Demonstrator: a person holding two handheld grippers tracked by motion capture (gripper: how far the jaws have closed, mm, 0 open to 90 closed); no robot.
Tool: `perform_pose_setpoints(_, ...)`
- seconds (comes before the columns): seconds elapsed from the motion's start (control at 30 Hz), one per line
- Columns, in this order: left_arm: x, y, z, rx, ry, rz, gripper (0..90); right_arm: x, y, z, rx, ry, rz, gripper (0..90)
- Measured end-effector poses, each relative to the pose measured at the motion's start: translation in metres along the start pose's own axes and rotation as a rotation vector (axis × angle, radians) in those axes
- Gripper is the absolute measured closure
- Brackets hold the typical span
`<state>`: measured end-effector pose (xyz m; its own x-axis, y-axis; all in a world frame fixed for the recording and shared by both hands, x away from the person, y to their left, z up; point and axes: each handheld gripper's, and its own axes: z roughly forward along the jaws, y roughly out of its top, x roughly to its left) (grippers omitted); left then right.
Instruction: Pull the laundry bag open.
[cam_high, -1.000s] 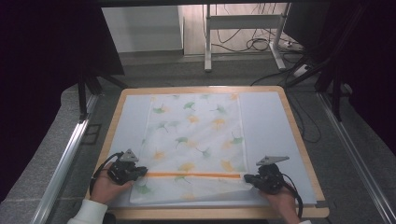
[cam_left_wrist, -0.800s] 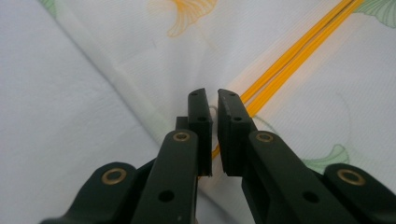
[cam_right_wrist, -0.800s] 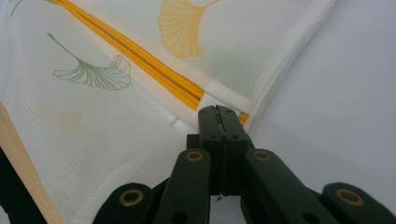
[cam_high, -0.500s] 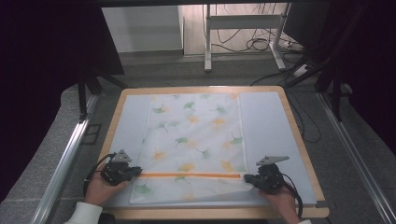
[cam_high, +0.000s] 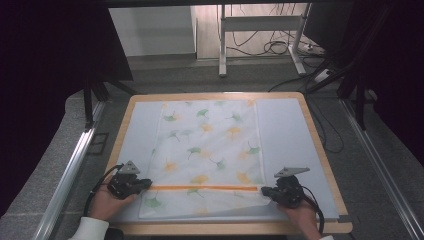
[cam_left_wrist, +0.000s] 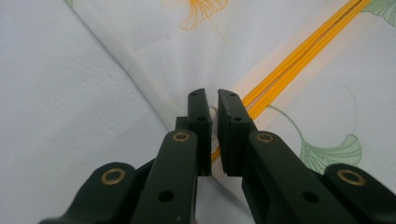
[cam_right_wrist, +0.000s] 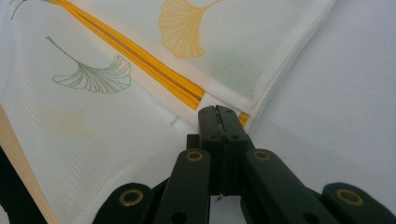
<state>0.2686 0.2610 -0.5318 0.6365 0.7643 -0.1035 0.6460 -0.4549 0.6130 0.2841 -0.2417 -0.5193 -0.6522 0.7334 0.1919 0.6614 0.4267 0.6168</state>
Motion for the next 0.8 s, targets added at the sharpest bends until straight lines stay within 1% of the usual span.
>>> perform_pose_setpoints(0.13,-0.001,-0.001,0.001,-0.013,0.004,0.003,83.7,0.0,0.0,0.0,-0.002,-0.002,-0.009,89.3)
perform_pose_setpoints(0.17,-0.001,-0.001,0.001,-0.017,0.012,0.004,81.6,0.001,-0.001,-0.001,-0.004,-0.003,-0.013,89.3)
perform_pose_setpoints(0.2,-0.001,-0.002,0.001,-0.018,0.023,0.003,76.3,0.001,-0.001,-0.001,-0.007,-0.007,-0.019,89.2)
perform_pose_setpoints(0.23,-0.001,-0.002,0.001,-0.022,0.03,0.006,73.5,0.001,-0.001,-0.001,-0.01,-0.006,-0.018,89.2)
perform_pose_setpoints(0.3,0.0,-0.002,0.0,-0.034,0.031,-0.005,70.3,0.001,-0.001,-0.001,-0.007,-0.005,-0.019,88.9)
perform_pose_setpoints(0.33,0.001,-0.002,-0.001,-0.042,0.025,-0.013,68.5,0.001,-0.002,-0.002,-0.007,-0.002,-0.018,86.5)
perform_pose_setpoints(0.4,0.002,-0.001,-0.004,-0.064,0.016,-0.032,64.2,0.001,-0.002,-0.002,-0.014,0.019,-0.014,80.8)
perform_pose_setpoints(0.43,0.003,-0.001,-0.005,-0.078,0.013,-0.042,62.6,0.003,-0.003,-0.002,-0.016,0.014,-0.016,79.1)
perform_pose_setpoints(0.5,0.004,-0.001,-0.008,-0.107,0.007,-0.061,60.0,0.006,-0.002,-0.003,-0.021,0.007,-0.037,74.6)
perform_pose_setpoints(0.57,0.004,0.0,-0.011,-0.141,0.002,-0.079,58.9,0.008,-0.001,-0.005,-0.038,0.007,-0.046,69.4)
perform_pose_setpoints(0.6,0.004,0.0,-0.012,-0.148,0.003,-0.082,57.5,0.008,0.0,-0.005,-0.05,0.007,-0.054,66.9)
perform_pose_setpoints(0.63,0.004,0.0,-0.013,-0.158,0.008,-0.085,56.2,0.008,0.0,-0.006,-0.055,0.008,-0.053,65.5)
perform_pose_setpoints(0.7,0.002,0.001,-0.013,-0.171,0.033,-0.093,53.2,0.007,0.0,-0.006,-0.067,0.011,-0.049,61.6)
perform_pose_setpoints(0.8,0.0,0.003,-0.013,-0.183,0.059,-0.091,51.5,0.006,0.0,-0.006,-0.072,0.01,-0.042,58.3)
